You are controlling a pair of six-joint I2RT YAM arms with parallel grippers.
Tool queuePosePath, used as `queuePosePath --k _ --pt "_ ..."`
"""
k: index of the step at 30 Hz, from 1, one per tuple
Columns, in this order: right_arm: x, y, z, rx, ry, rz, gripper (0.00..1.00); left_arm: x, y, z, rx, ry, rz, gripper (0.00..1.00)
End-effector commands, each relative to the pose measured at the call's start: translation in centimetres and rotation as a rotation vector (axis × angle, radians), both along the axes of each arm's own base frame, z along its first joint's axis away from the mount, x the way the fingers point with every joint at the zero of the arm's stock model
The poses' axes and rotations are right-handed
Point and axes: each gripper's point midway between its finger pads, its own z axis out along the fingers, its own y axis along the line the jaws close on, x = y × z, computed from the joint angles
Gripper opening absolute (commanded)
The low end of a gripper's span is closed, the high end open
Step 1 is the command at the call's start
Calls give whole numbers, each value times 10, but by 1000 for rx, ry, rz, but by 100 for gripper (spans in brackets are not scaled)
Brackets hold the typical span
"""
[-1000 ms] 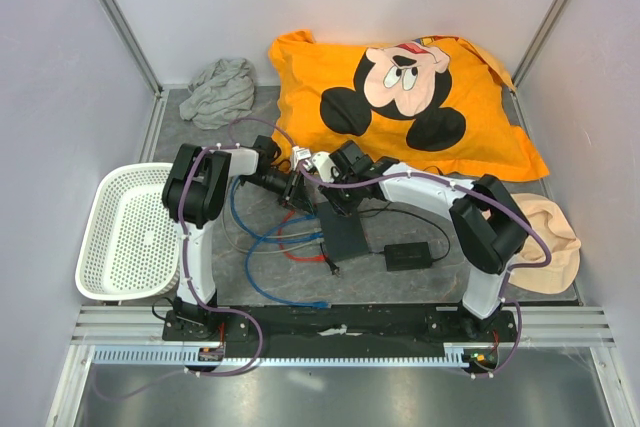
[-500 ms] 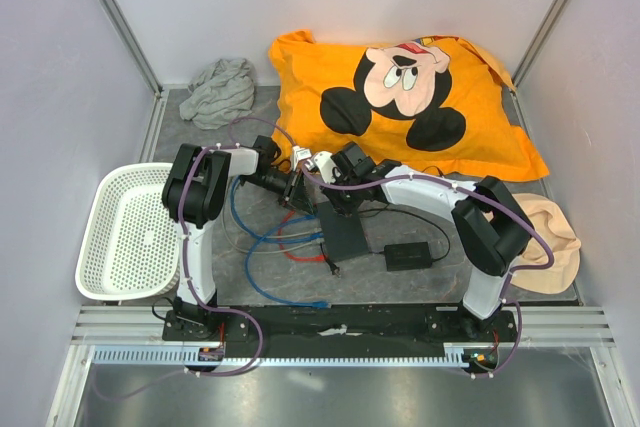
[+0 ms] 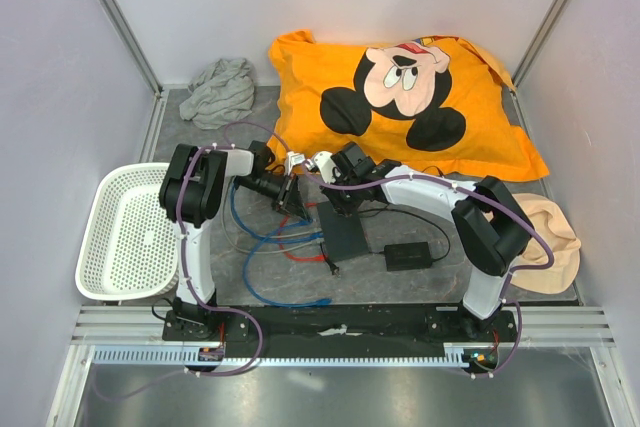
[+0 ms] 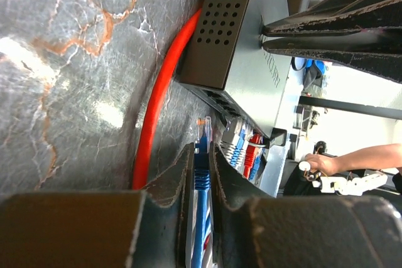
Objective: Pull the plug from the switch port
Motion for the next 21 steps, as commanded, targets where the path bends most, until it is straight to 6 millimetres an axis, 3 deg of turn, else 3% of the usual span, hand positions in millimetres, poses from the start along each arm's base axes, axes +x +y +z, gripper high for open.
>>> queuePosePath --k 1,11,21 --pt "-17 -70 -56 -311 80 -72 17 1 3 4 -6 -40 -16 2" --pt "-14 -67 -55 -303 76 -70 18 1 3 8 0 -40 -13 2" --pt "-15 -67 -56 -306 77 -68 18 12 16 34 69 -213 -46 2"
